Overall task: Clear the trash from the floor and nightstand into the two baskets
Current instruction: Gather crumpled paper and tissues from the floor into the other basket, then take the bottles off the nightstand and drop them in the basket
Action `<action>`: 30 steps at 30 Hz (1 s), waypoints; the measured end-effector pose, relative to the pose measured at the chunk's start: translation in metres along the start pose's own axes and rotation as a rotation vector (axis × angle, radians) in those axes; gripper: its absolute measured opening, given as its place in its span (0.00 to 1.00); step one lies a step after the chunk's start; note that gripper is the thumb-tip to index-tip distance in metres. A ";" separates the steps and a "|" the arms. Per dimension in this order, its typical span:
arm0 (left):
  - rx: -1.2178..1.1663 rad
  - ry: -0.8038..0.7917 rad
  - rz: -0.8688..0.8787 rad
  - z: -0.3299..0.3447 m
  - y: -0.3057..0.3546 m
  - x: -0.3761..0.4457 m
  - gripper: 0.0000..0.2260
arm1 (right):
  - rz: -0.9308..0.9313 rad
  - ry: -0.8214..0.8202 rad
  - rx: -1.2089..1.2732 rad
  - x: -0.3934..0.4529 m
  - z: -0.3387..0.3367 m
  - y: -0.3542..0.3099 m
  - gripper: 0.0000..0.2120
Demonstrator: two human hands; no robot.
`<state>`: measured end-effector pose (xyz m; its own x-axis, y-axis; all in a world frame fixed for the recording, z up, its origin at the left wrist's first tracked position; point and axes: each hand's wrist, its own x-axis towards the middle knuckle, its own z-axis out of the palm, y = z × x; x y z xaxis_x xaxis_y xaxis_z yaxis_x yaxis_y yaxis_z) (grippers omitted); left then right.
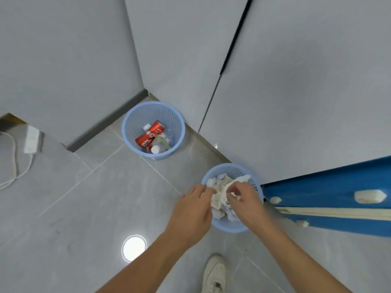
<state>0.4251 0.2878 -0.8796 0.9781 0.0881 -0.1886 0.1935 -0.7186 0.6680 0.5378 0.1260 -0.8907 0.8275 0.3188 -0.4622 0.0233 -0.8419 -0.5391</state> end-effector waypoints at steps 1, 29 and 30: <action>0.001 0.036 -0.011 -0.018 -0.005 -0.012 0.17 | -0.030 -0.012 0.012 -0.007 0.007 -0.021 0.04; -0.066 0.835 -0.602 -0.592 -0.263 -0.484 0.11 | -0.808 -0.390 -0.026 -0.243 0.263 -0.734 0.14; -0.076 0.835 -0.607 -0.597 -0.271 -0.482 0.11 | -0.796 -0.388 -0.033 -0.241 0.267 -0.742 0.11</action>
<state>-0.0526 0.8522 -0.5403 0.4504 0.8923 0.0314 0.6476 -0.3507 0.6766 0.1710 0.7901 -0.5674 0.3101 0.9357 -0.1682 0.5324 -0.3175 -0.7847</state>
